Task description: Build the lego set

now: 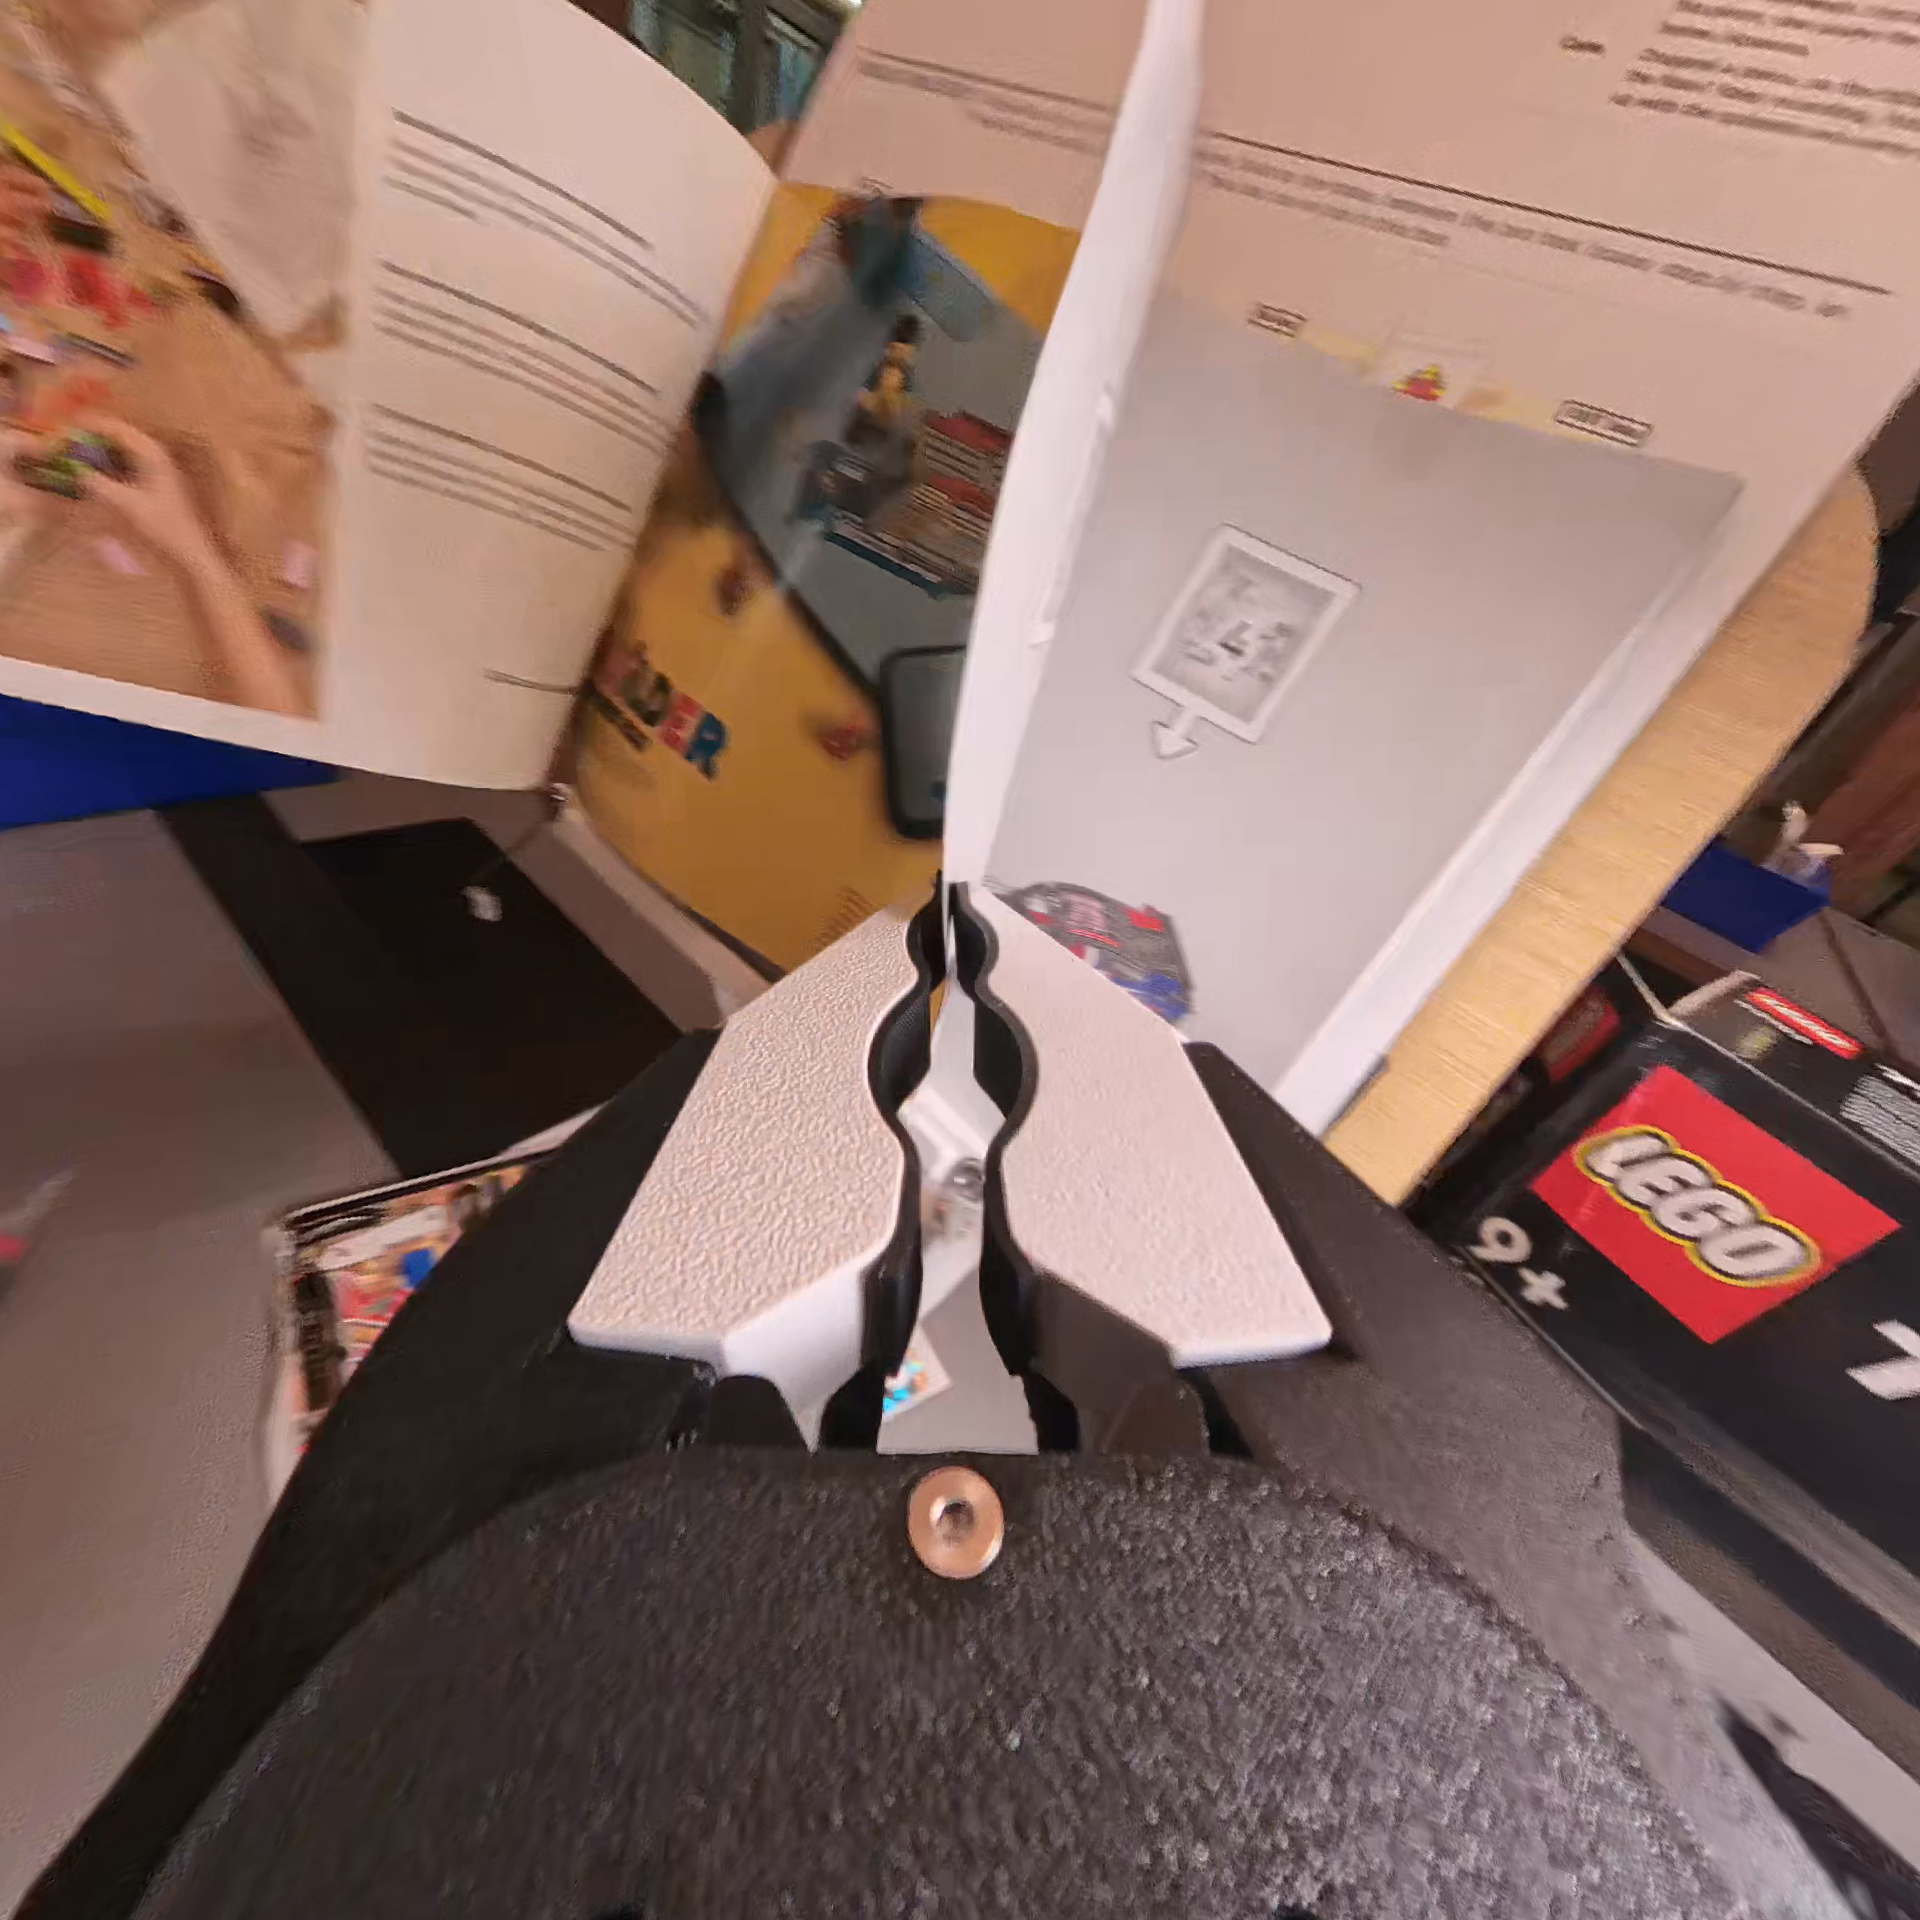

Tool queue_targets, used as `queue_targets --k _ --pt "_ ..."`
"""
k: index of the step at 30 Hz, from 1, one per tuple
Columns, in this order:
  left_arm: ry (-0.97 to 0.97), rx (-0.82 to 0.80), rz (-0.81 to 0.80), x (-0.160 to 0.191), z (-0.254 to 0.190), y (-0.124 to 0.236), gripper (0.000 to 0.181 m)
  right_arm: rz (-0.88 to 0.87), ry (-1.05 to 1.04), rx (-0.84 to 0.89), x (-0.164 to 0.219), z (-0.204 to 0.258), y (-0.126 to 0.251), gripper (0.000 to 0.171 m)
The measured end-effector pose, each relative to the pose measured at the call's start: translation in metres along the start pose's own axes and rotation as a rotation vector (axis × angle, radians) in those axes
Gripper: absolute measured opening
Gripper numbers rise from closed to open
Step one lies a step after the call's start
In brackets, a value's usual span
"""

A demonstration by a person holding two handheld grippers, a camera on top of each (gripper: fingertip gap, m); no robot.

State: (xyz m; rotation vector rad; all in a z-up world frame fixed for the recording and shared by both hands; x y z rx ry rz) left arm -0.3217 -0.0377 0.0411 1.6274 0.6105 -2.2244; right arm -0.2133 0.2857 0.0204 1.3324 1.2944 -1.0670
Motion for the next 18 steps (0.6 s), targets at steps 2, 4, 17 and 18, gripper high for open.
queue_targets --k 2,4,17,18 --pt "-0.003 0.012 0.0 -0.001 -0.005 -0.002 0.0 -0.031 -0.007 -0.11 -0.01 0.034 0.005 0.0" --pt "-0.005 0.036 -0.002 -0.002 -0.015 -0.005 0.0 -0.042 0.02 -0.204 -0.023 0.074 0.009 0.0" --pt "0.353 0.311 -0.114 -0.019 -0.06 -0.011 0.035 -0.001 0.426 -0.212 -0.05 0.257 -0.051 0.0" --pt "0.412 0.359 -0.124 -0.02 -0.06 -0.01 0.042 -0.009 0.464 -0.194 -0.049 0.26 -0.055 0.0"
Point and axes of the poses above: each gripper's, where its closed fingertips meet, y back along the fingers, x out of its underside, z = x × y across the jaws, the point moved 2 cm from there along y, back along the fingers, and after that the axes turned 8 degrees about -y, right-handed, at the moved point
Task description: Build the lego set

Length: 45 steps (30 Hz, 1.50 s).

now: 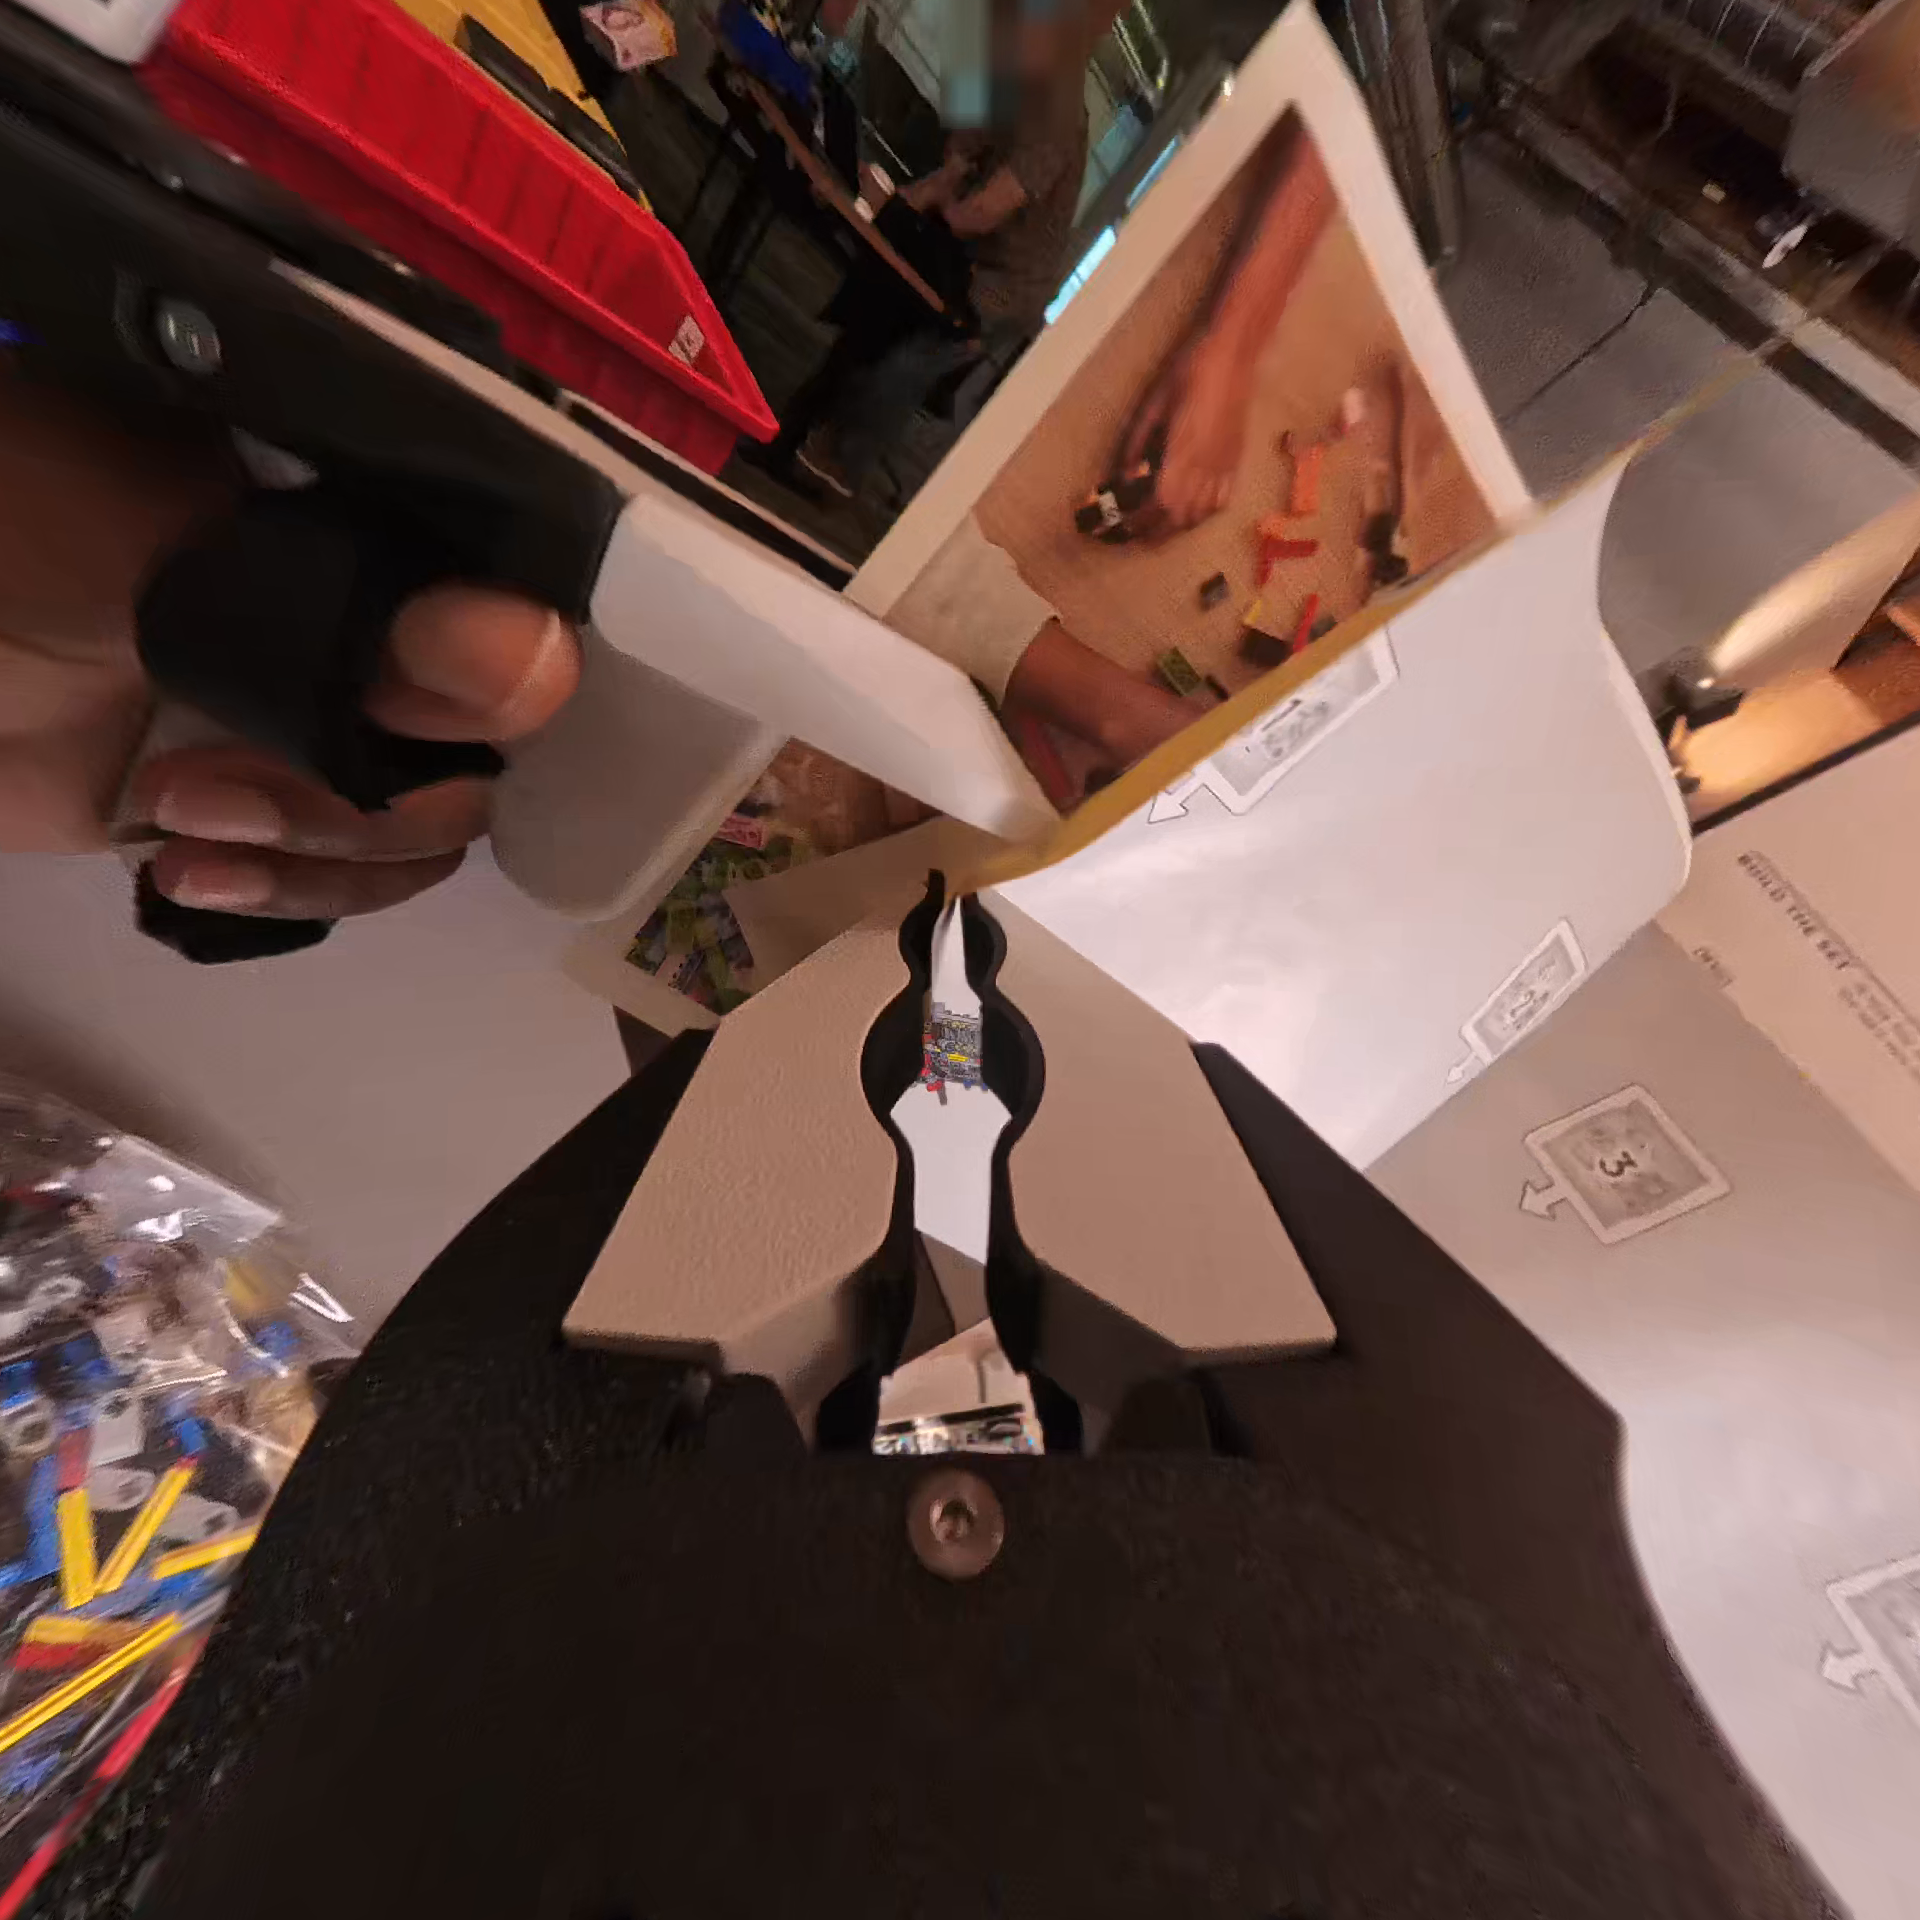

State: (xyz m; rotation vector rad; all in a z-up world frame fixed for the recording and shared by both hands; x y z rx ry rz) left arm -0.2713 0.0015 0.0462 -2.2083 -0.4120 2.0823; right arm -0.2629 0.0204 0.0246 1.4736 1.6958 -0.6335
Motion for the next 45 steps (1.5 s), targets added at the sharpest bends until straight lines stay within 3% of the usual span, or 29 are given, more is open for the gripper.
queue_targets --k 4,8,13,16,19,24,27,31,38,45 --pt "0.085 0.081 0.018 0.003 0.002 0.003 0.055 -0.013 0.018 -0.02 0.001 0.012 -0.011 0.011" --pt "0.016 0.036 0.051 0.004 0.008 0.005 0.052 -0.027 0.024 -0.092 0.002 0.031 -0.016 0.036" --pt "-0.105 -0.148 0.119 0.011 0.032 0.013 0.0 -0.058 0.003 -0.196 0.005 0.06 -0.006 0.055" --pt "-0.194 -0.23 0.159 0.011 0.043 0.019 0.0 -0.1 -0.107 -0.223 0.013 0.059 0.019 0.055" --pt "-0.224 -0.262 0.145 0.007 0.048 0.021 0.0 -0.069 -0.251 -0.164 0.055 0.031 0.042 0.051" --pt "-0.271 -0.308 0.141 0.006 0.053 0.021 0.0 0.077 -0.529 0.089 0.169 -0.04 0.07 0.044" --pt "-0.289 -0.329 0.134 0.006 0.055 0.021 0.0 0.158 -0.656 0.172 0.23 -0.058 0.077 0.045" --pt "-0.328 -0.352 0.132 0.008 0.058 0.021 0.0 0.22 -0.704 0.16 0.264 -0.049 0.064 0.053" --pt "-0.345 -0.368 0.121 0.011 0.06 0.02 0.0 0.191 -0.636 0.198 0.237 -0.071 0.003 0.051" --pt "-0.35 -0.361 0.107 0.004 0.057 0.021 0.0 0.262 -0.41 0.266 0.243 -0.087 -0.076 0.05"
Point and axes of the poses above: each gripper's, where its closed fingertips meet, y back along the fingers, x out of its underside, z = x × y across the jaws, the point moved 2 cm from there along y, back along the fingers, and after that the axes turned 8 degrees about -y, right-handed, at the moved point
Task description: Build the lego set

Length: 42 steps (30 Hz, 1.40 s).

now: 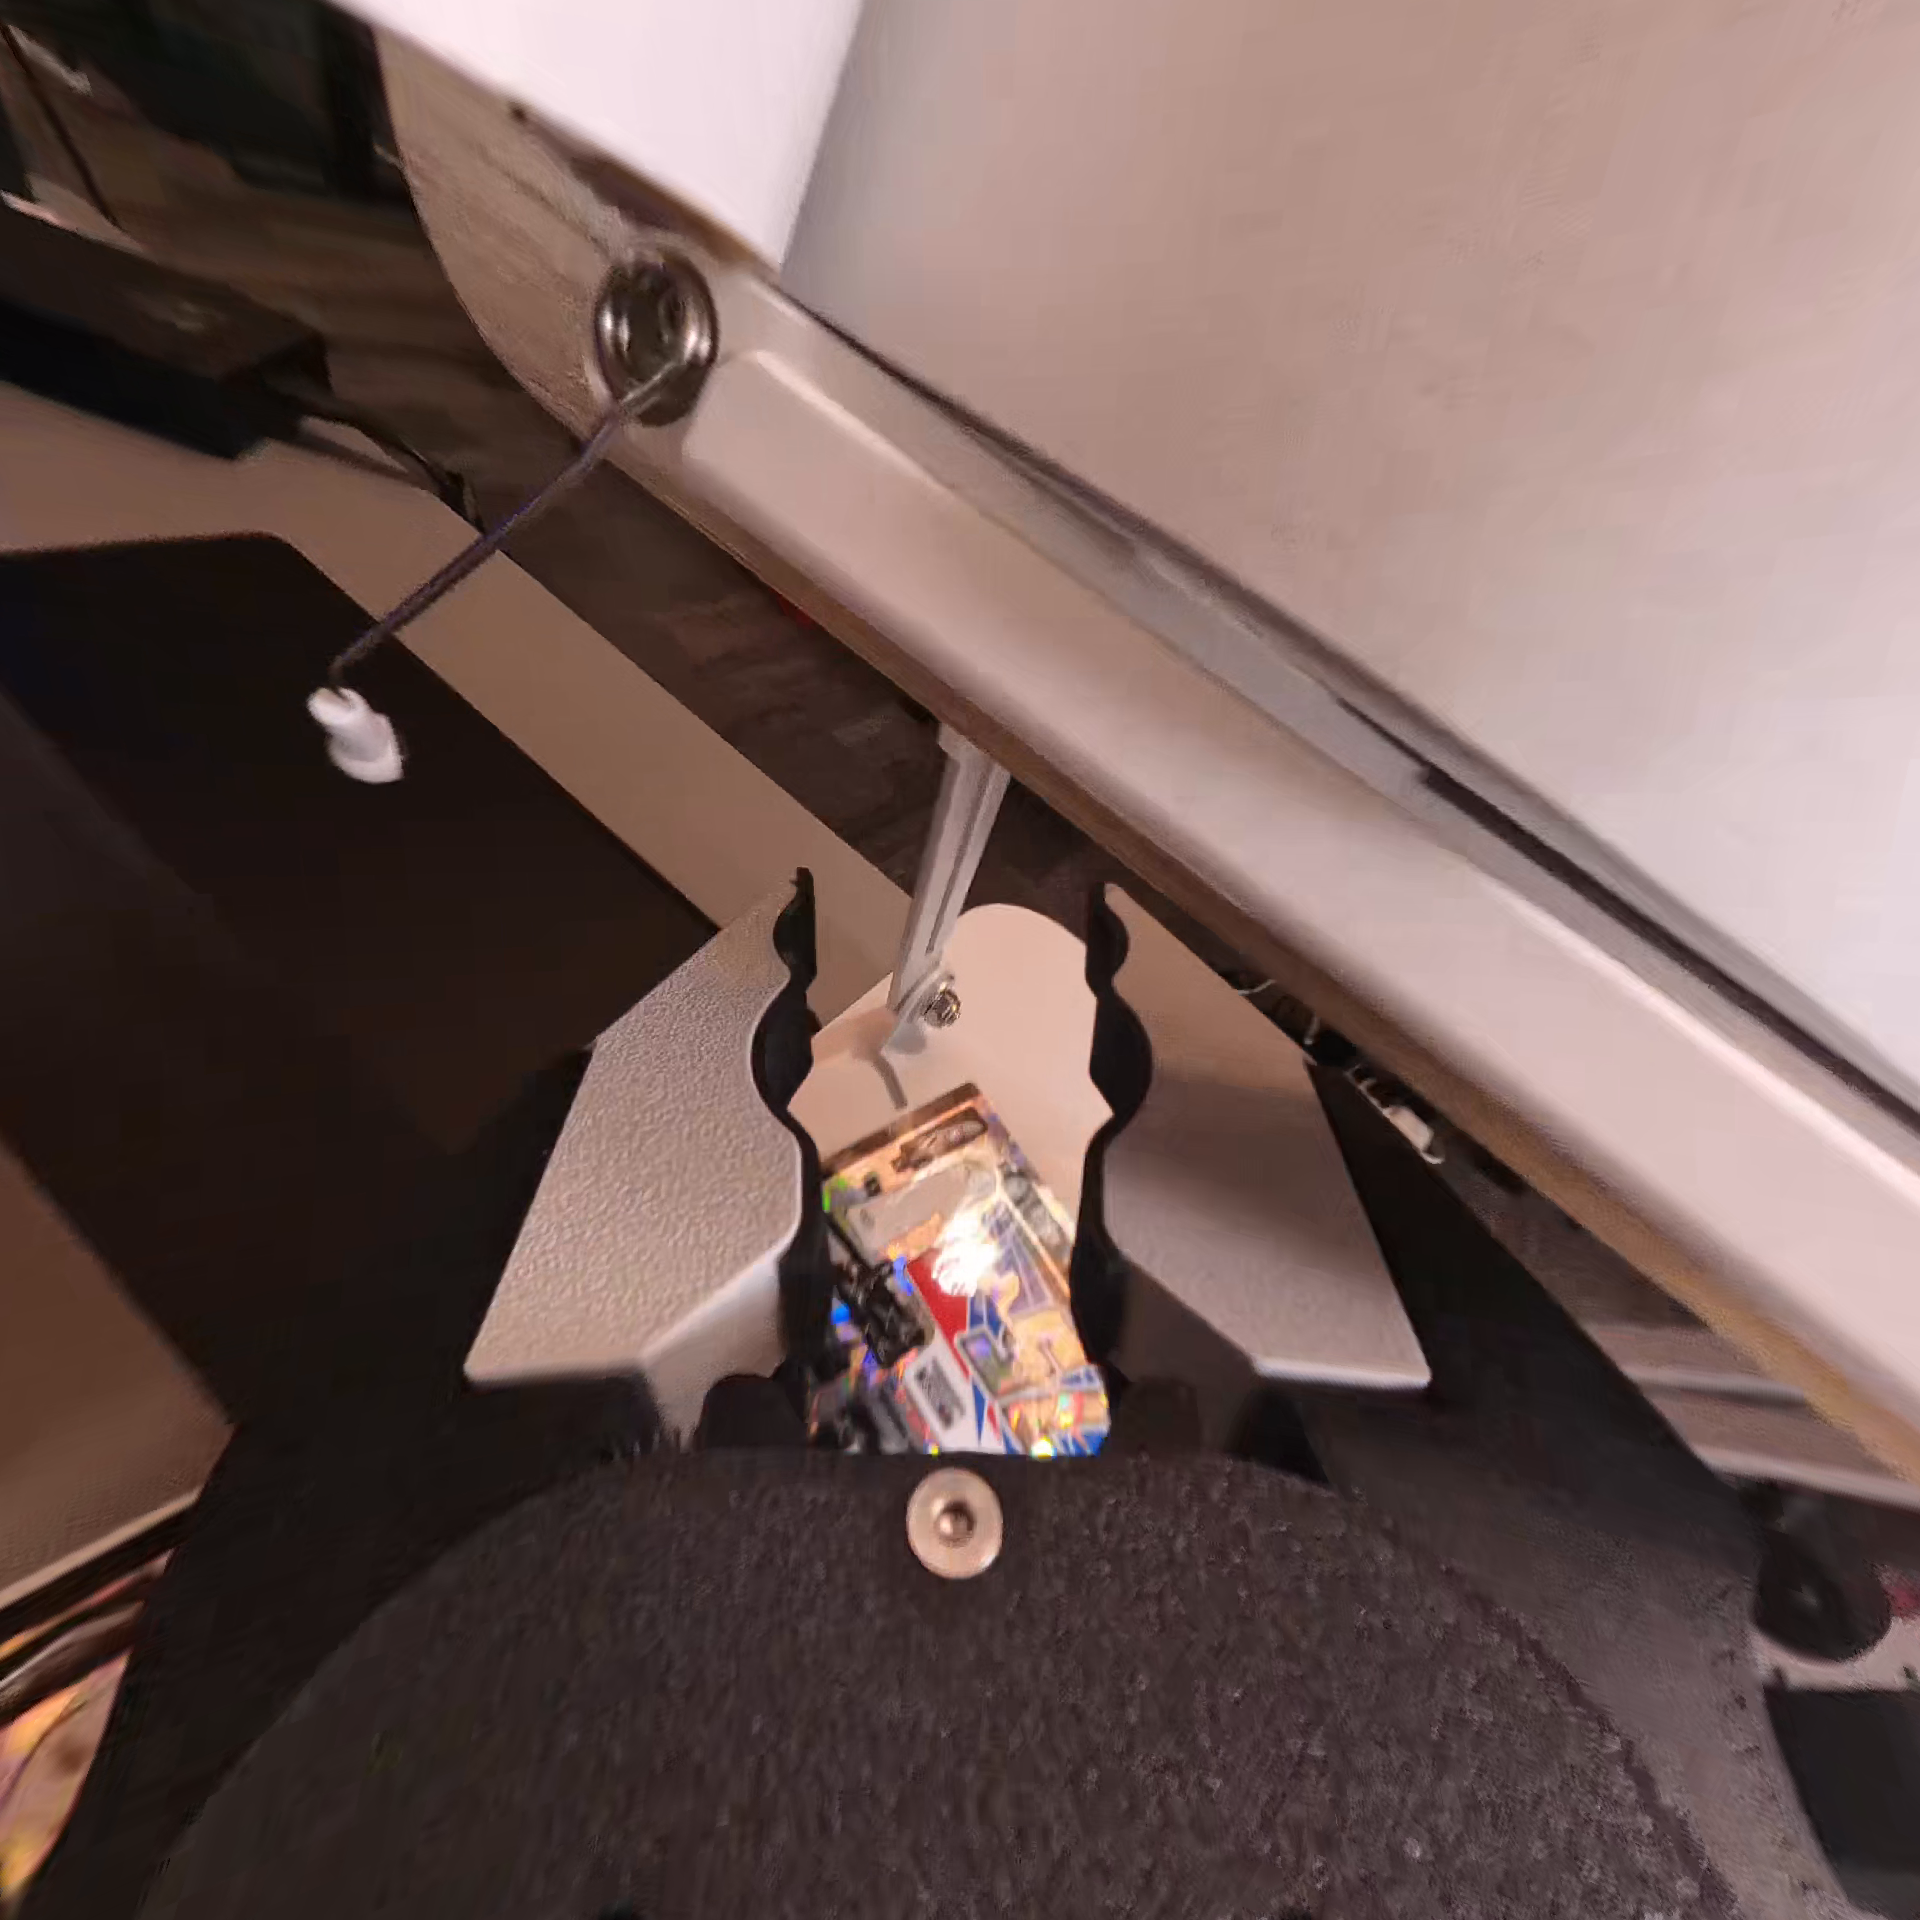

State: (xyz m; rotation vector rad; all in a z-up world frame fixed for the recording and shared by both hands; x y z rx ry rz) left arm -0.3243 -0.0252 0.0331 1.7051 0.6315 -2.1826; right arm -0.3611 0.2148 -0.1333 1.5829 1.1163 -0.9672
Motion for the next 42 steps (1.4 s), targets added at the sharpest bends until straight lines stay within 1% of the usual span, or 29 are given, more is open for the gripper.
queue_targets --k 2,5,9,11,12,14,17,19,20,22,23,25,27,29,30,32,34,35,38,40,42 --pt "0.008 0.005 -0.008 -0.002 0.0 0.001 0.0 0.003 0.039 0.008 0.001 0.001 -0.016 0.049" --pt "-0.003 0.007 -0.011 -0.005 0.0 0.002 0.0 0.018 0.084 0.015 0.003 0.002 -0.028 0.041" --pt "0.016 0.016 -0.016 -0.005 0.002 0.003 0.0 0.058 0.095 -0.005 0.019 0.001 -0.026 0.053" --pt "0.024 0.018 -0.016 -0.005 0.001 0.002 0.0 -0.003 0.064 0.02 0.014 -0.011 -0.017 0.051" --pt "0.02 0.018 -0.016 -0.005 0.001 0.002 0.0 -0.06 0.009 0.0 0.007 -0.013 -0.01 0.052" --pt "0.012 0.02 -0.02 -0.007 -0.001 0.002 0.0 -0.172 -0.177 -0.095 -0.008 -0.011 0.008 0.061" --pt "0.023 0.025 -0.028 -0.01 -0.001 0.003 0.0 -0.304 -0.56 -0.243 -0.02 -0.015 0.032 0.075" --pt "0.024 0.027 -0.03 -0.011 -0.002 0.003 0.0 -0.408 -0.778 -0.342 -0.029 -0.023 0.047 0.078" --pt "0.022 0.027 -0.031 -0.011 -0.002 0.004 0.0 -0.437 -0.835 -0.41 -0.032 -0.021 0.05 0.087" --pt "0.022 0.03 -0.033 -0.012 -0.003 0.004 0.0 -0.545 -0.982 -0.531 -0.04 -0.026 0.064 0.086" --pt "0.023 0.031 -0.033 -0.012 -0.002 0.005 0.0 -0.594 -1.018 -0.581 -0.044 -0.029 0.072 0.086" --pt "0.031 0.03 -0.035 -0.012 -0.002 0.005 0.0 -0.632 -1.066 -0.608 -0.045 -0.035 0.078 0.091" --pt "0.039 0.031 -0.033 -0.01 -0.002 0.004 0.0 -0.661 -1.119 -0.58 -0.044 -0.048 0.078 0.089" --pt "0.036 0.035 -0.027 -0.007 -0.004 0.002 0.0 -0.666 -1.186 -0.557 -0.045 -0.061 0.075 0.082" --pt "0.03 0.037 -0.025 -0.006 -0.006 0.001 0.0 -0.665 -1.182 -0.543 -0.045 -0.063 0.071 0.079" --pt "0.021 0.04 -0.021 -0.004 -0.009 -0.001 0.0 -0.679 -1.195 -0.54 -0.045 -0.068 0.067 0.066" --pt "0.015 0.041 -0.022 -0.004 -0.011 -0.002 0.0 -0.711 -1.245 -0.567 -0.049 -0.074 0.063 0.057" --pt "0.01 0.037 -0.022 -0.004 -0.011 -0.002 0.0 -0.717 -1.257 -0.582 -0.051 -0.074 0.062 0.049" --pt "0.009 0.033 -0.026 -0.006 -0.011 -0.001 0.0 -0.733 -1.294 -0.604 -0.051 -0.074 0.063 0.047" --pt "0.008 0.037 -0.029 -0.008 -0.011 0.0 0.0 -0.699 -1.334 -0.621 -0.05 -0.074 0.063 0.047" --pt "0.004 0.038 -0.028 -0.008 -0.012 -0.001 0.0 -0.677 -1.321 -0.619 -0.05 -0.071 0.066 0.046"
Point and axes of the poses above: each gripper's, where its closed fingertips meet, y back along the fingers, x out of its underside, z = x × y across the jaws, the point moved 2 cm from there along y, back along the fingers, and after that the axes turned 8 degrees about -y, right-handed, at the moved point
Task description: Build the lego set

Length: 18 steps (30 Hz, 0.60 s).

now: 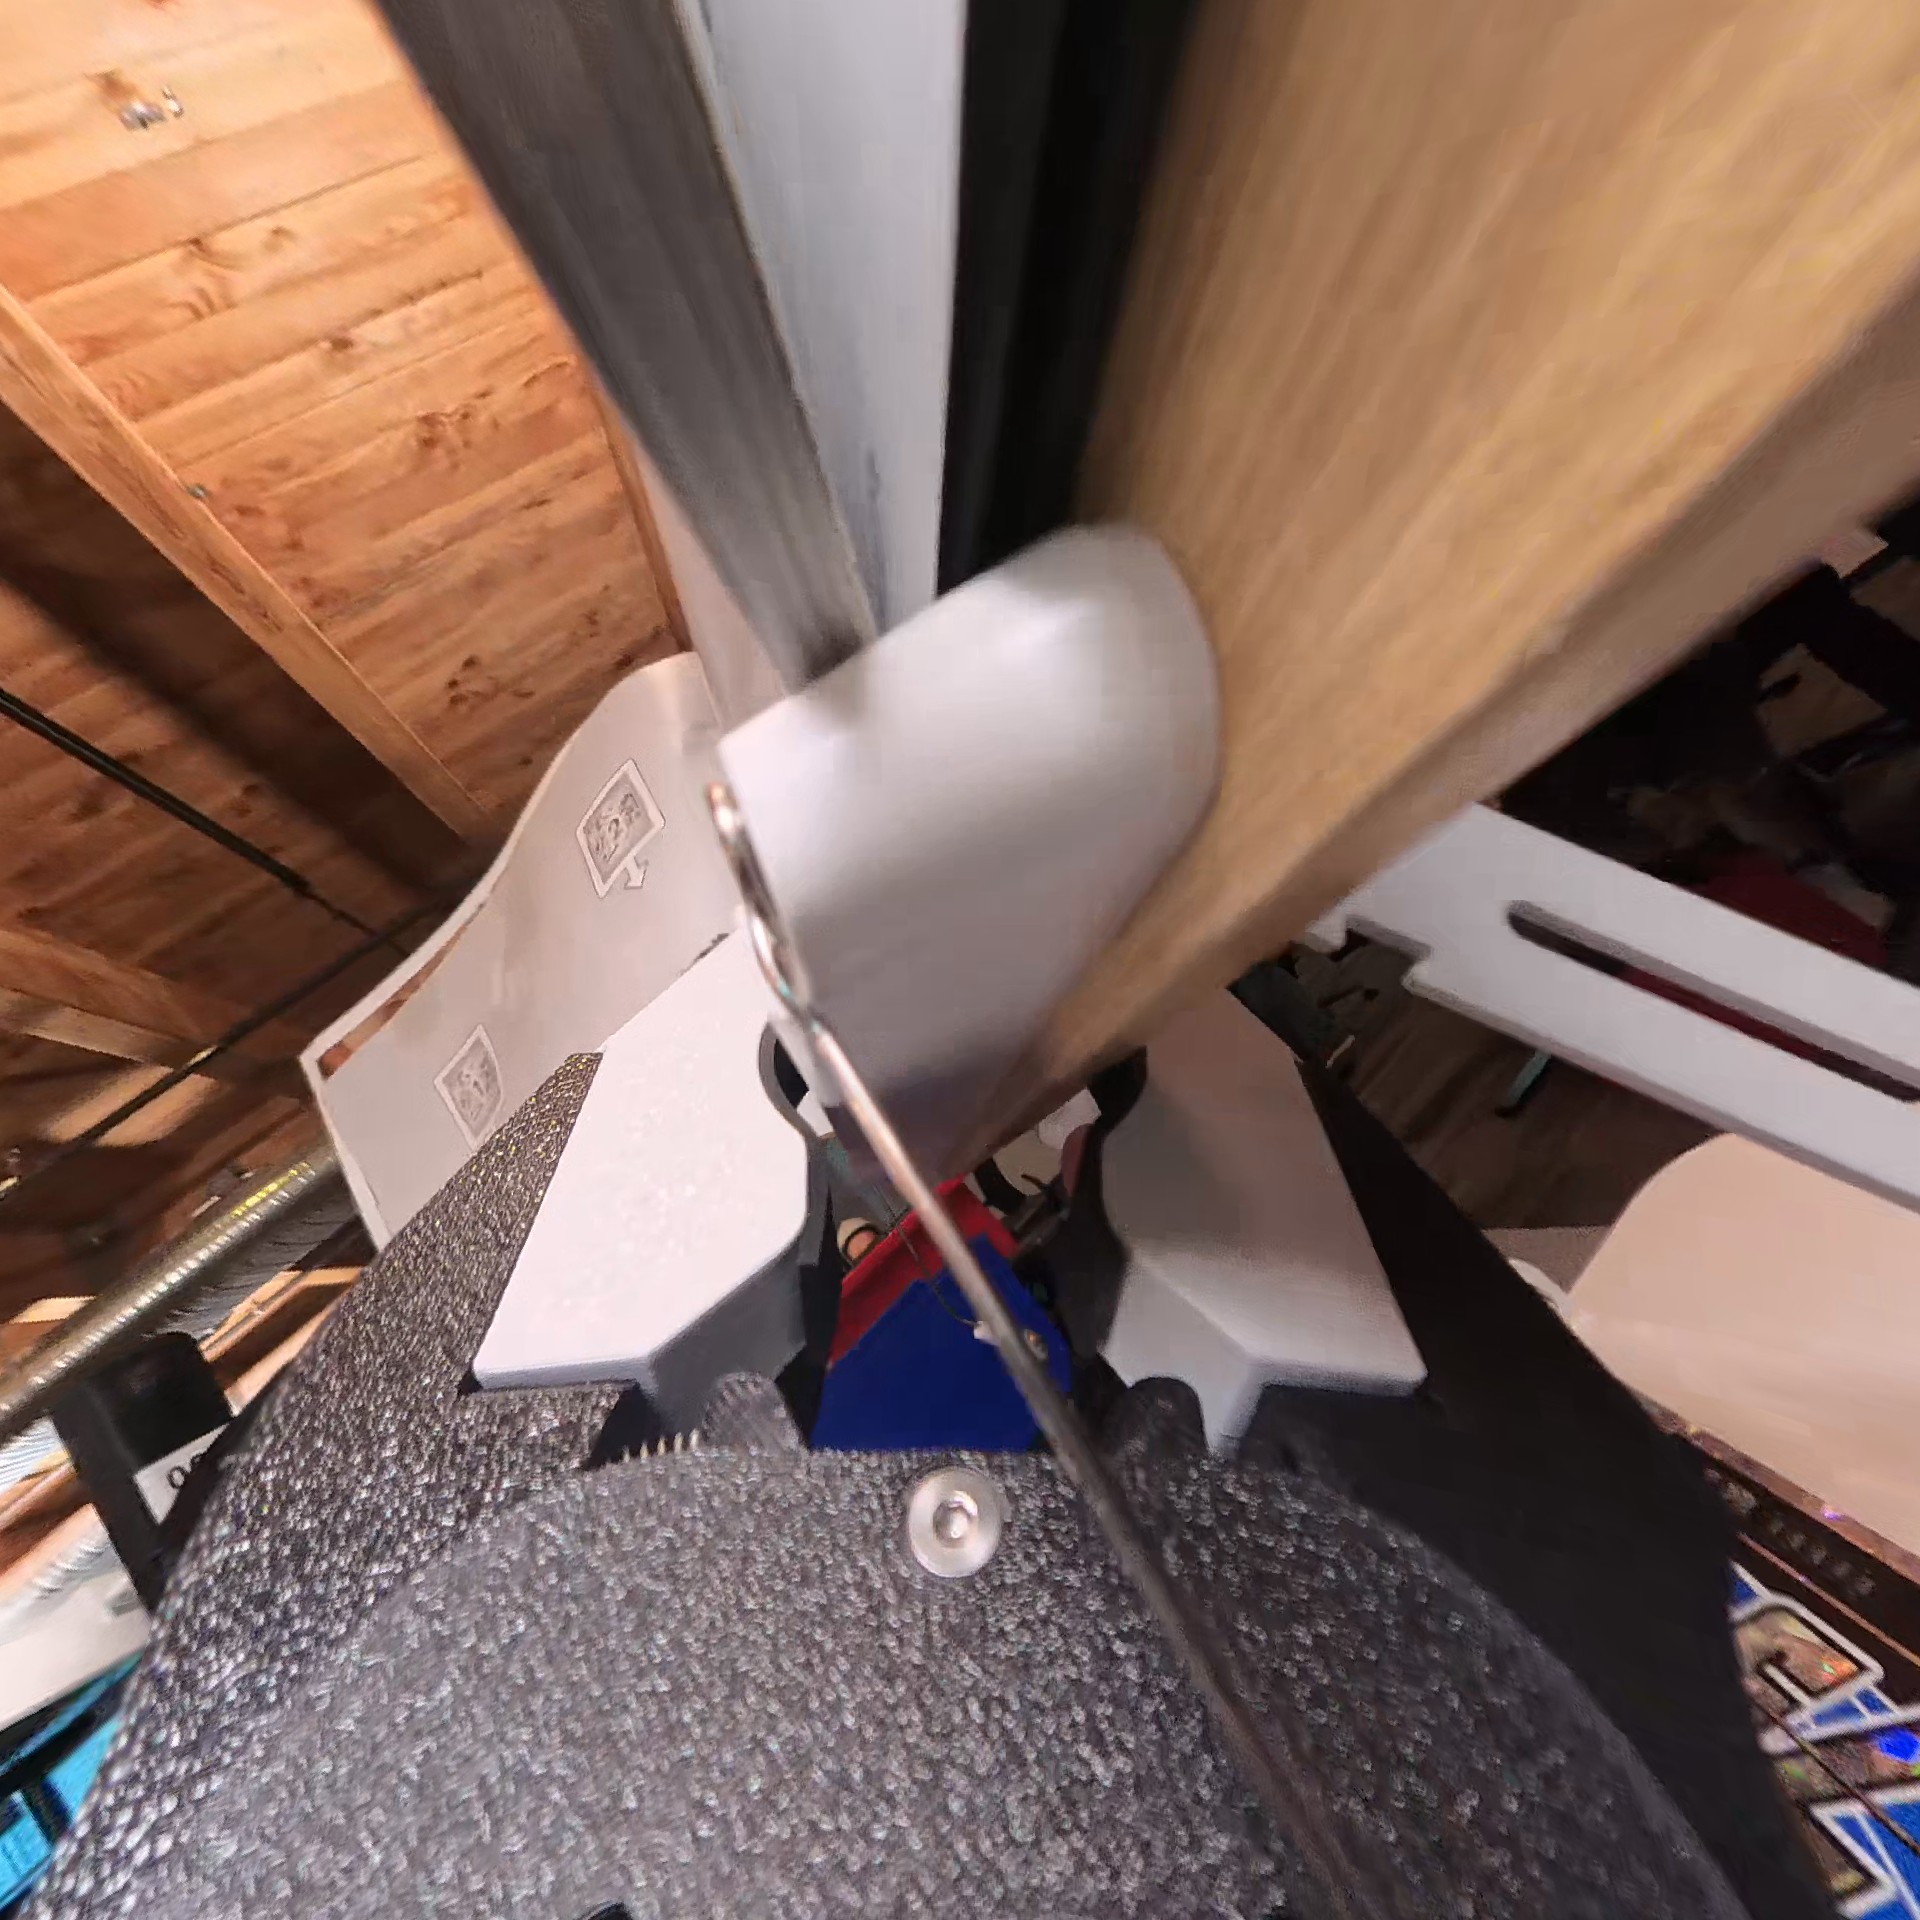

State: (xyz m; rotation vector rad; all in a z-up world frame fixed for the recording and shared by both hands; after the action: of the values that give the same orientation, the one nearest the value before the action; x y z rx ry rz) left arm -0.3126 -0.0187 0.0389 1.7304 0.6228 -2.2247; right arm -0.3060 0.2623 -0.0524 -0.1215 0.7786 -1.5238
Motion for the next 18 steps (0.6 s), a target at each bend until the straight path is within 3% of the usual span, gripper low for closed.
queue_targets --k 18 --pt "0.004 0.024 -0.051 -0.022 -0.008 0.008 0.0 0.09 -0.054 0.006 0.026 0.047 0.049 0.044"
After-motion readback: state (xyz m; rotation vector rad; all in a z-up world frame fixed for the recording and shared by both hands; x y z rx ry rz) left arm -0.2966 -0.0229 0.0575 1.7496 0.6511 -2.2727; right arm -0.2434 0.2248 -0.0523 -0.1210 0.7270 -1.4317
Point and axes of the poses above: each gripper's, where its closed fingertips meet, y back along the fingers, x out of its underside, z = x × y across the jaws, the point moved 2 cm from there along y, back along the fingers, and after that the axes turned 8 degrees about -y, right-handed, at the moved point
